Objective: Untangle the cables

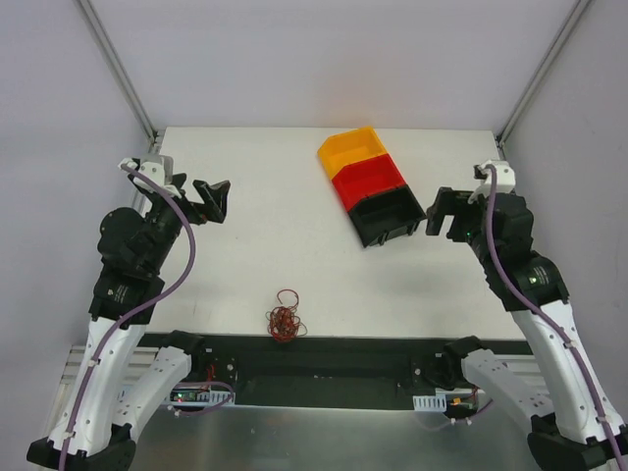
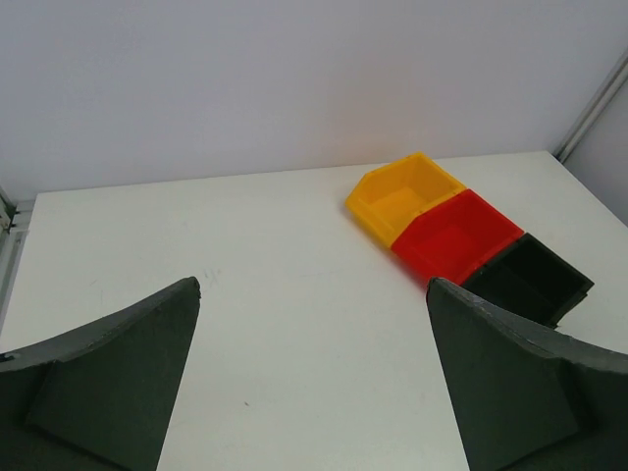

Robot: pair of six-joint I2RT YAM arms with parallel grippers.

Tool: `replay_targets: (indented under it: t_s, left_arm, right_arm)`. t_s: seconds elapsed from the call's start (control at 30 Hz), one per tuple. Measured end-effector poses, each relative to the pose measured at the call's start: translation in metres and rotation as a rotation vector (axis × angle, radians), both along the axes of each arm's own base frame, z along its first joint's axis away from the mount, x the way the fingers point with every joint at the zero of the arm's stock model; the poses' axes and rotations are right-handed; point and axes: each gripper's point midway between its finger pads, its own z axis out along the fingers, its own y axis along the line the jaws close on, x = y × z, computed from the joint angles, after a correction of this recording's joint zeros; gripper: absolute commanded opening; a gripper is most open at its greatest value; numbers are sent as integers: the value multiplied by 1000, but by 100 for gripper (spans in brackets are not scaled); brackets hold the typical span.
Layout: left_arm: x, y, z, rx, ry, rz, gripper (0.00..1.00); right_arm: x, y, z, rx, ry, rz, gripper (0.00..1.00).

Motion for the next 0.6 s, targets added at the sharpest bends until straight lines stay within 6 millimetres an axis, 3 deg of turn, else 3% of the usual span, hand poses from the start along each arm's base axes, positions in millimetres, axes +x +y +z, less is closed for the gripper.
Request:
replay_targets:
  t_s: [0.1, 0.2, 0.37, 0.43, 0.53, 0.6]
  left_arm:
    - [-1, -3, 0, 0, 0, -13, 99]
    - [1, -4, -2, 2, 8, -13, 99]
    - [10, -5, -10, 9, 37, -8, 99]
    - [16, -7, -15, 13, 55, -9, 99]
    - [23, -10, -24, 18, 86, -16, 99]
    - [26, -11, -28, 18, 103, -17, 99]
  right_arm:
    - [3, 36, -22, 61, 45, 106, 96]
    - [2, 88, -53, 120, 102, 243, 96]
    - [-17, 214, -126, 169, 318, 544, 96]
    - [-30, 252, -166, 158, 423, 609, 96]
    - [-61, 282, -219, 105, 561, 660, 96]
    - [-81, 294, -242, 72, 628, 686, 97]
